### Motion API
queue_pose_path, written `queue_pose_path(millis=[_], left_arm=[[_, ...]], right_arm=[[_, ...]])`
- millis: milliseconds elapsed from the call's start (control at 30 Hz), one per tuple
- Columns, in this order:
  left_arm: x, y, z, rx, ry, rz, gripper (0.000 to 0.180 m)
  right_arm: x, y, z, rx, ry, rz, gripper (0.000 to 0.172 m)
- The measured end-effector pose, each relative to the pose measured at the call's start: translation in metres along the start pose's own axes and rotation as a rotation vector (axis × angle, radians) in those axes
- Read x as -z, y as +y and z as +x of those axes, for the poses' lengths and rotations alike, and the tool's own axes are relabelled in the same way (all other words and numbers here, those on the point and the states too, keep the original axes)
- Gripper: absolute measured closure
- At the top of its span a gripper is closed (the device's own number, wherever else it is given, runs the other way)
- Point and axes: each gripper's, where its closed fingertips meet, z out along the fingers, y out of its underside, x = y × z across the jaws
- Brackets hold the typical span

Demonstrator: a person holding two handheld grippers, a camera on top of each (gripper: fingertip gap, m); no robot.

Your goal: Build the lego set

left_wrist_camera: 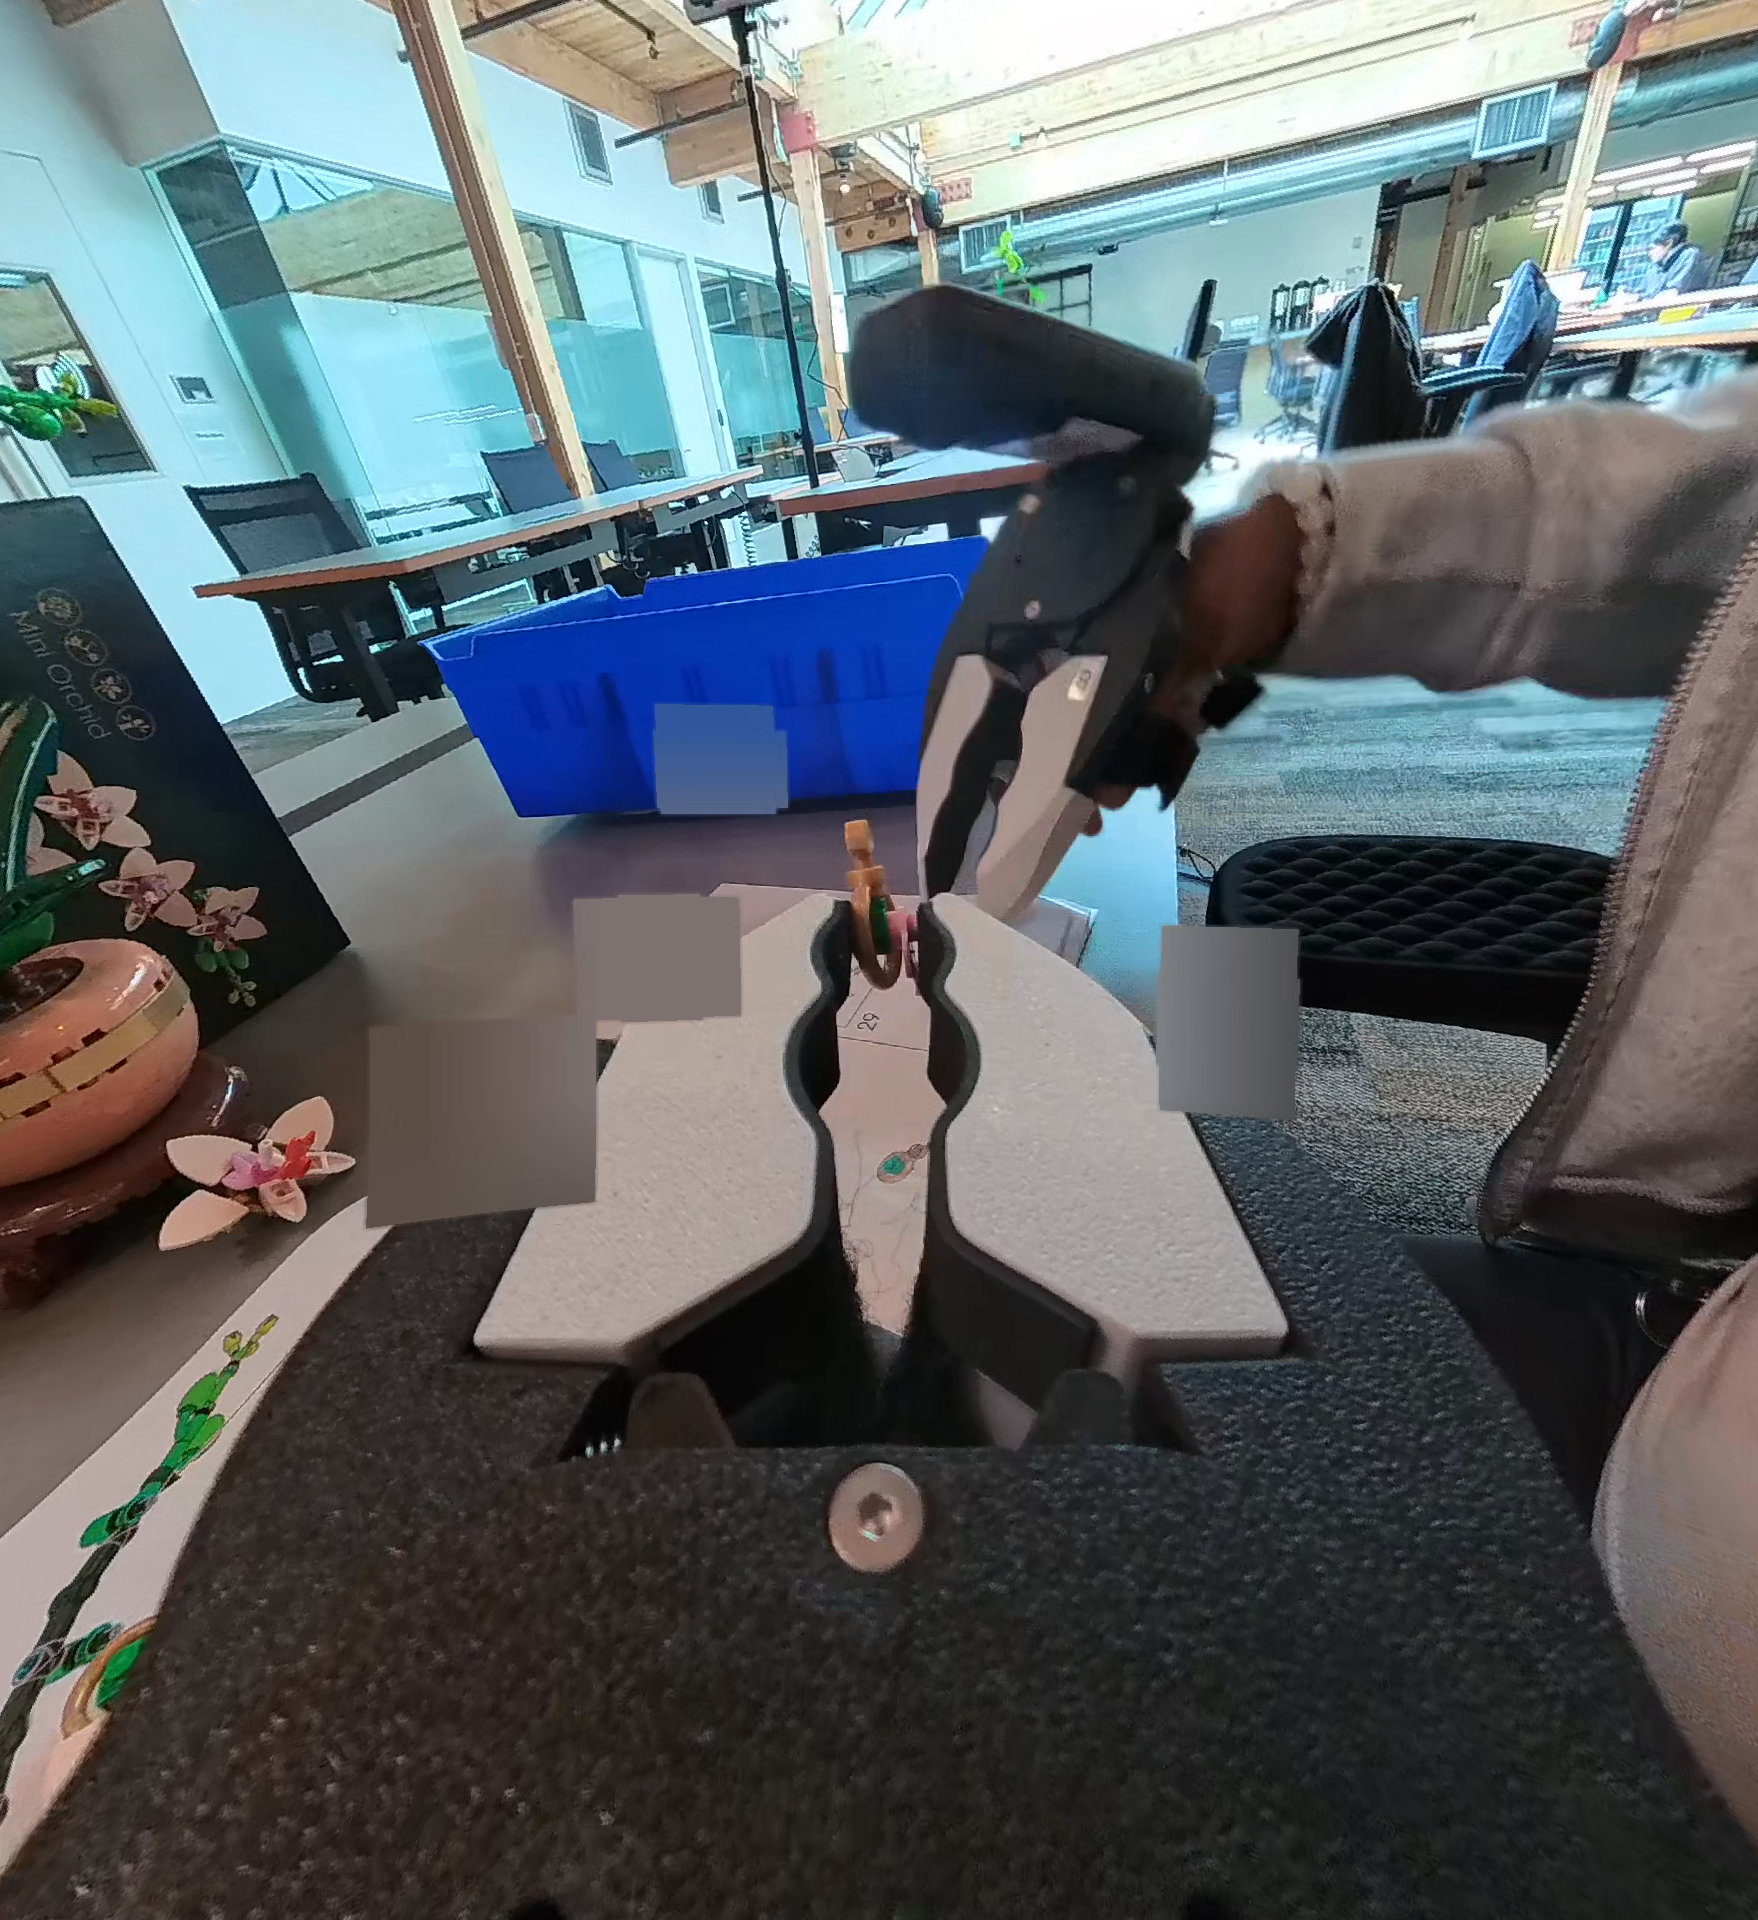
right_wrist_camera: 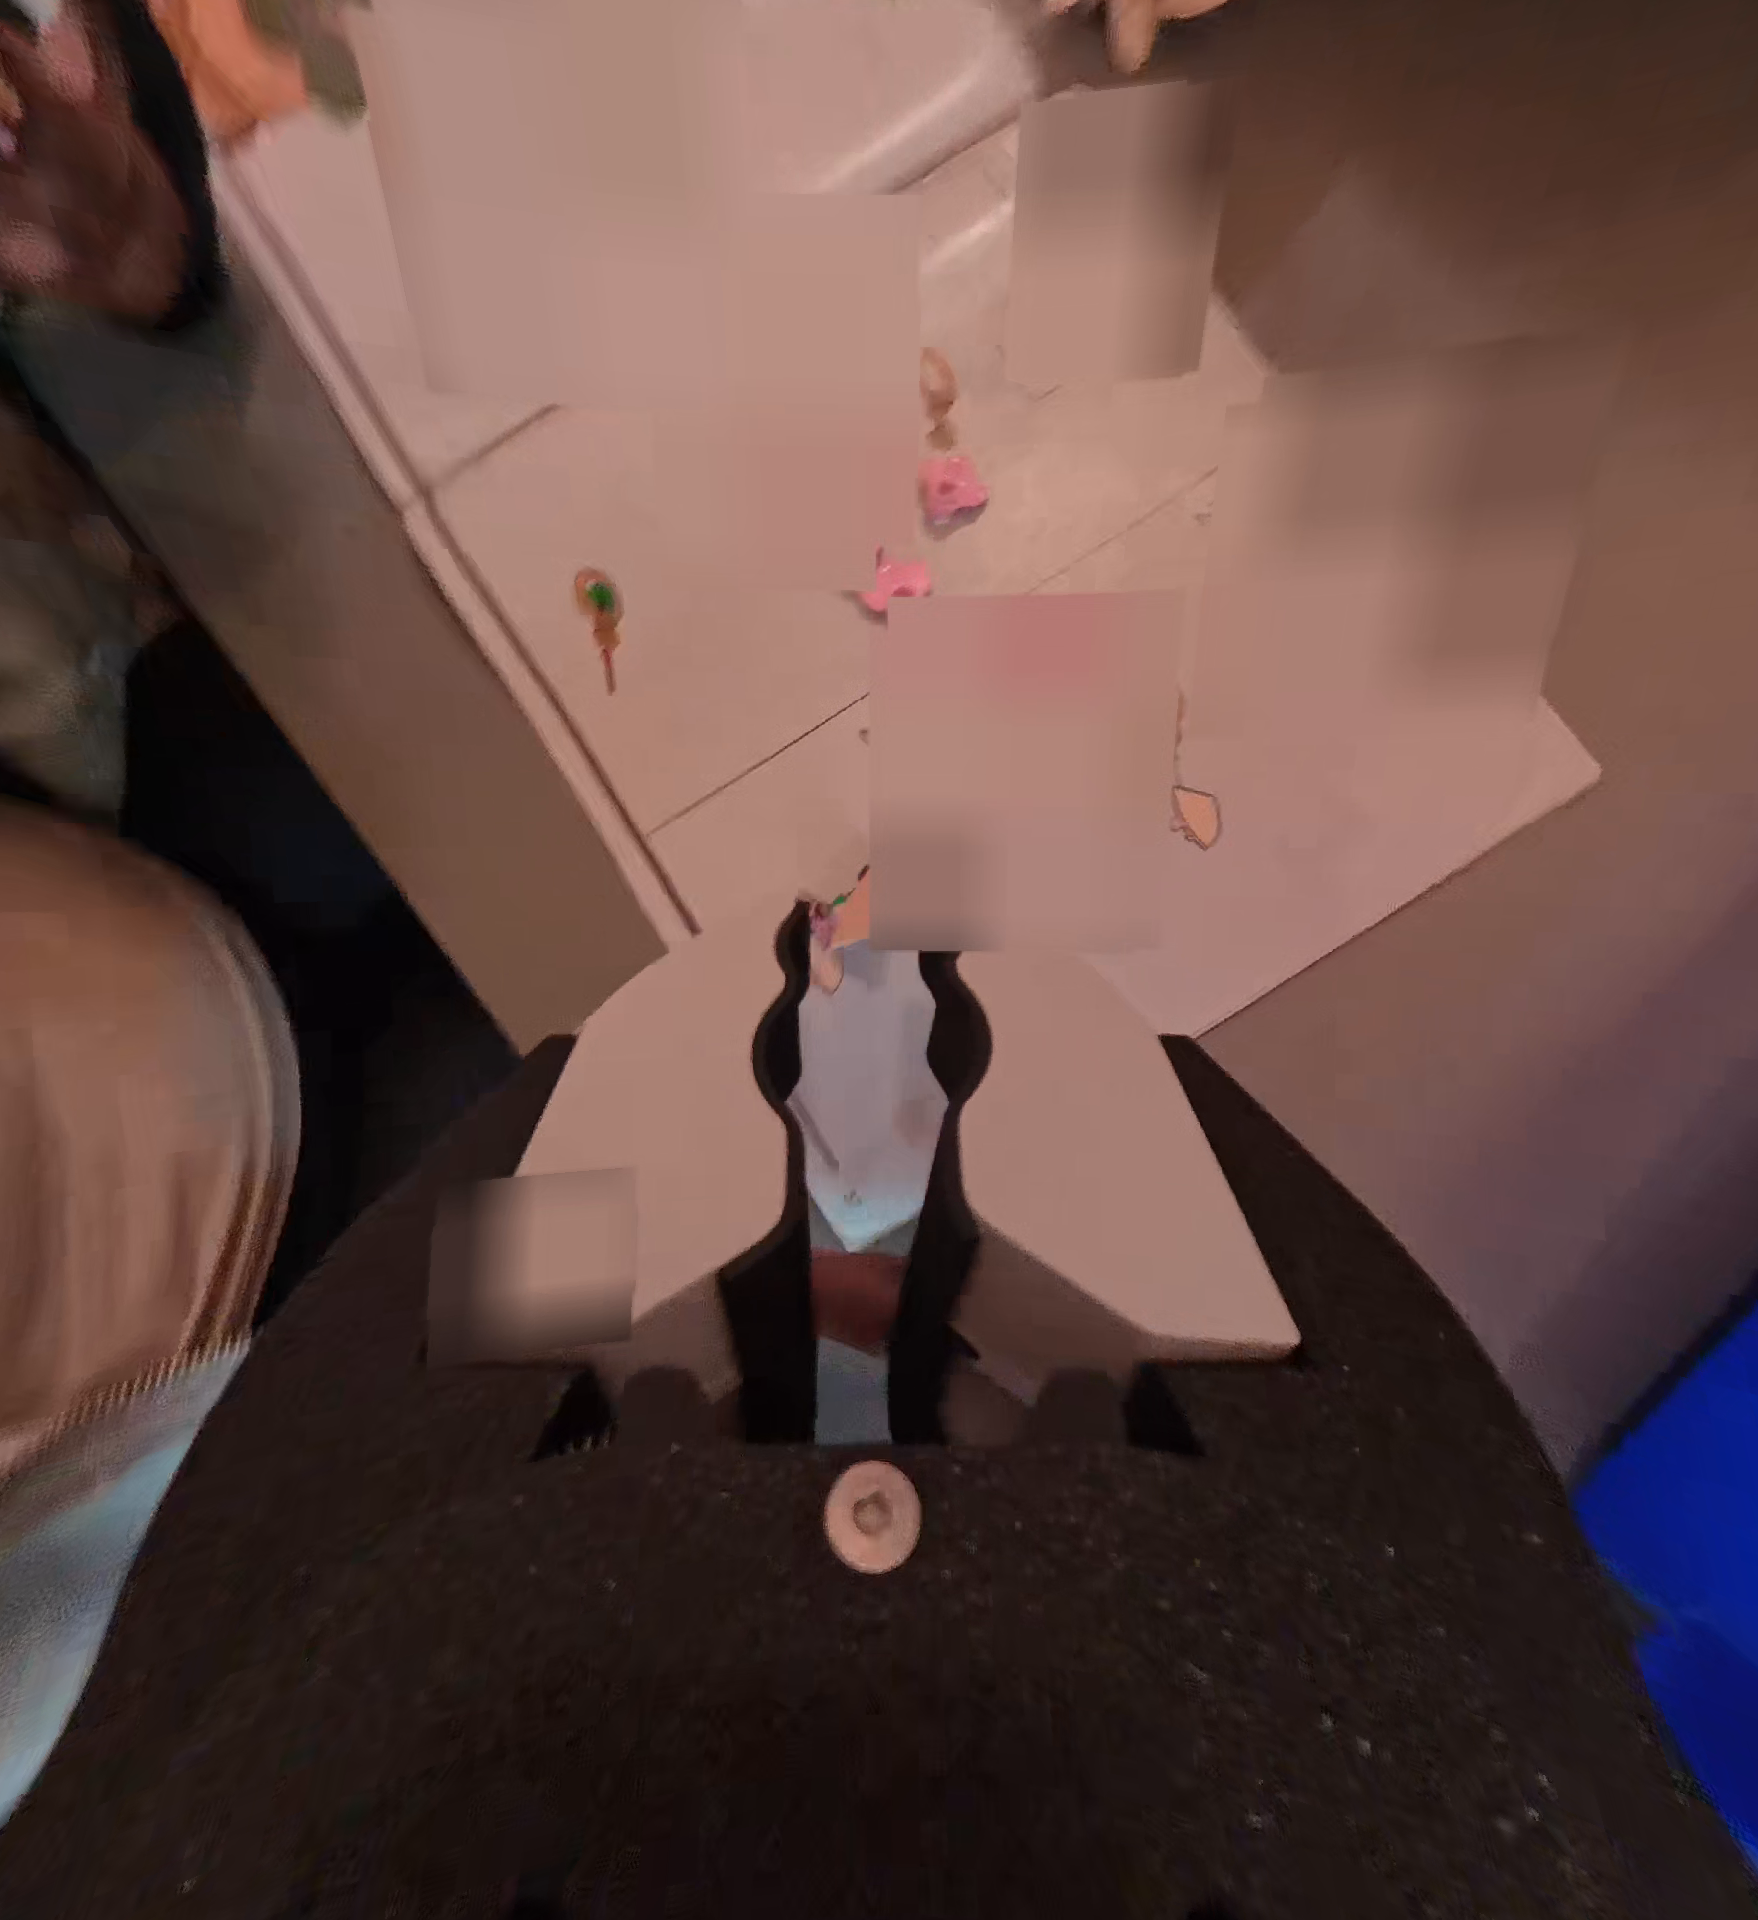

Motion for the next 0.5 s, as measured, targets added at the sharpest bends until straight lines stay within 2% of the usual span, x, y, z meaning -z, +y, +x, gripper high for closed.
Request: queue_pose_path(millis=[100,167,233,367,500], left_arm=[[-0.001,0.000,0.001,-0.001,0.005,-0.001,0.169],[-0.001,0.000,0.002,-0.005,0.004,-0.002,0.169],[0.000,0.000,0.001,-0.012,0.000,-0.003,0.169],[0.001,-0.001,-0.001,-0.015,-0.005,-0.003,0.169],[0.003,-0.001,-0.002,-0.007,-0.002,0.005,0.169]], right_arm=[[0.006,0.015,-0.003,0.135,-0.097,-0.359,0.145],[0.007,0.013,0.009,0.258,-0.092,-0.521,0.147],[0.002,0.005,0.011,0.297,-0.148,-0.606,0.150],[-0.008,-0.002,0.002,0.245,-0.308,-0.735,0.153],[-0.014,0.007,0.004,0.212,-0.310,-0.808,0.156]])
